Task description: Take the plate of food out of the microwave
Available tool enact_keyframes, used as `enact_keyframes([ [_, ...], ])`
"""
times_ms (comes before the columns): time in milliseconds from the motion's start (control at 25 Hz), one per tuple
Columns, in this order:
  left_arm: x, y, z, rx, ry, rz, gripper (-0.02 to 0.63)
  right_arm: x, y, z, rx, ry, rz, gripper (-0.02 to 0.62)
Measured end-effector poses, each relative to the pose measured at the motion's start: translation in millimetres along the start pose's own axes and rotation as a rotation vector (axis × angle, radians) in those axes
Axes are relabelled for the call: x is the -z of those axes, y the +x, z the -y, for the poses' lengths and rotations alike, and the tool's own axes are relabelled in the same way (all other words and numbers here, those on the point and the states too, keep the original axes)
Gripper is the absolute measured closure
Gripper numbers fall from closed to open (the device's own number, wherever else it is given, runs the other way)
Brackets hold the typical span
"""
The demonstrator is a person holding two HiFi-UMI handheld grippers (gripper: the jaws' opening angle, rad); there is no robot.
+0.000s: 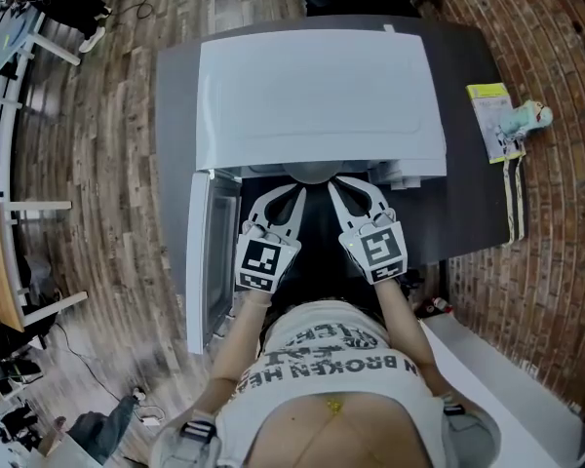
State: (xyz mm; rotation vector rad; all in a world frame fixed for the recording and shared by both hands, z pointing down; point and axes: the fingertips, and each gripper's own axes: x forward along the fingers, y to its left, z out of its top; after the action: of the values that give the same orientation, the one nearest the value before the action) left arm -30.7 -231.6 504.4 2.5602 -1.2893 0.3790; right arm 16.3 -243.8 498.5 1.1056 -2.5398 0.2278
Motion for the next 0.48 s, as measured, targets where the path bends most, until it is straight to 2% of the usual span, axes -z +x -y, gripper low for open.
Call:
enact_keyframes([
  [480,53.3,22.3,-13.9,0.005,-0.053,-0.112,0.598,49.9,25.0,8.4,0.006,0.070,-0.102,0.586],
])
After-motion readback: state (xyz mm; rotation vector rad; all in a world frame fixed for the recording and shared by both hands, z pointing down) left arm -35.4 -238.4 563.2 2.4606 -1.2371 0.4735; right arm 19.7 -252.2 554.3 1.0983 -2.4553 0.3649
